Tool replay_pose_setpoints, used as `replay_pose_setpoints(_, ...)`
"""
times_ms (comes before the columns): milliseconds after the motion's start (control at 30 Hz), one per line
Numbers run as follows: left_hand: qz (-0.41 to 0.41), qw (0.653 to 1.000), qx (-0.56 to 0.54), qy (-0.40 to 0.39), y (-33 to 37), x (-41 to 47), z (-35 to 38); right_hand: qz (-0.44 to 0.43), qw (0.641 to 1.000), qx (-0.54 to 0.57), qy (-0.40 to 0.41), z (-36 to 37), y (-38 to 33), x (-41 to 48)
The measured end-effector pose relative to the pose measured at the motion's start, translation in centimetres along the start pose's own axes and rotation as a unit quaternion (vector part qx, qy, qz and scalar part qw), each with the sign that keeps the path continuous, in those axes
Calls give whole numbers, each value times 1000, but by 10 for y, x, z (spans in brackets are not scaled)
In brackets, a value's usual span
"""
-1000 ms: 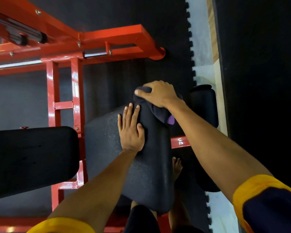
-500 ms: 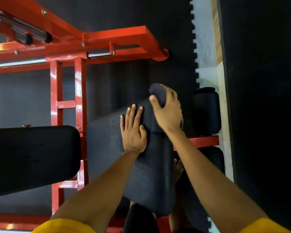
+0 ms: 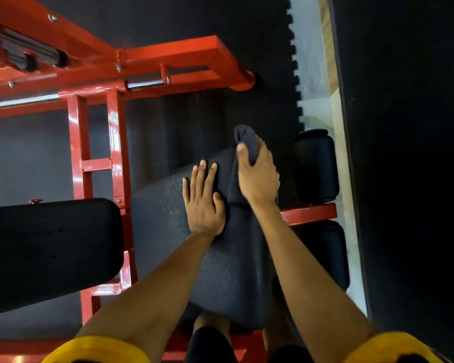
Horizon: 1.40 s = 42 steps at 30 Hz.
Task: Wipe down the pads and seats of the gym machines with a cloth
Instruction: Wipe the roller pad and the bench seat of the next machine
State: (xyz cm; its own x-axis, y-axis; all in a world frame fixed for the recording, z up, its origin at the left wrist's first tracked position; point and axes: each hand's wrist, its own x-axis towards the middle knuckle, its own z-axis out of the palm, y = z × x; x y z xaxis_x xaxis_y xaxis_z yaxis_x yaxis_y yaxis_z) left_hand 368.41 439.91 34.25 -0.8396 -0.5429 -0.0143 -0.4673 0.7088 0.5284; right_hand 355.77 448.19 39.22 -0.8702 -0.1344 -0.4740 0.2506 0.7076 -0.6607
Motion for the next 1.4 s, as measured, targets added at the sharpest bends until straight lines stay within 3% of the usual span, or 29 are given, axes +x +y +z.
replay_pose_setpoints(133, 10, 1000, 9, 8, -3, 1, 3, -226, 957, -177, 33, 11, 28, -42)
replay_pose_setpoints(200, 7, 1000, 6, 10, -2, 2, 3, -198, 970, -138, 3, 7, 24, -21)
replay_pose_setpoints(300, 7, 1000, 7, 6, 0, 1, 2, -70, 996, 0, -48, -2, 22, 4)
replay_pose_setpoints(367, 4, 1000, 8, 3, 1, 2, 1, 36, 995, 61, -69, -9, 28, 9)
replay_pose_setpoints(433, 1, 1000, 7, 3, 0, -1, 0, 82, 992, 61, -80, -13, 40, -12)
replay_pose_setpoints(500, -1, 1000, 7, 1, 0, 0, 1, 54, 996, 50, -50, -11, 54, -46)
replay_pose_setpoints(567, -1, 1000, 3, -9, 0, 1, 1, -39, 999, -31, -10, -5, 60, -80)
replay_pose_setpoints(633, 1, 1000, 5, -19, -1, 0, -1, -157, 975, -155, 32, 9, 59, -93)
replay_pose_setpoints(700, 3, 1000, 5, -22, -2, 0, -3, -215, 956, -195, 41, 16, 49, -78)
replay_pose_setpoints(767, 3, 1000, 9, -19, -2, 0, -3, -190, 972, -136, 8, 13, 45, -57)
replay_pose_setpoints(867, -4, 1000, 12, -28, 0, 2, -3, -74, 997, -2, -2, 6, 54, -41)
replay_pose_setpoints(1000, -7, 999, 3, -37, 2, -10, -4, 37, 998, 51, -11, 0, 77, -71)
replay_pose_setpoints(1067, -17, 999, -3, -43, 0, -17, -4, 23, 999, 45, 6, 1, 90, -108)
replay_pose_setpoints(1167, -7, 999, 20, -46, -5, -33, -2, -152, 981, -108, 51, 14, 96, -149)
replay_pose_setpoints(1233, 6, 998, 35, -46, -7, -43, 1, -224, 964, -136, 50, 13, 93, -137)
replay_pose_setpoints(1300, -7, 998, 24, -50, -3, -54, 2, -196, 977, -83, 26, 9, 94, -114)
replay_pose_setpoints(1400, -16, 998, 10, -59, 2, -79, -3, -87, 996, 35, -4, -1, 103, -102)
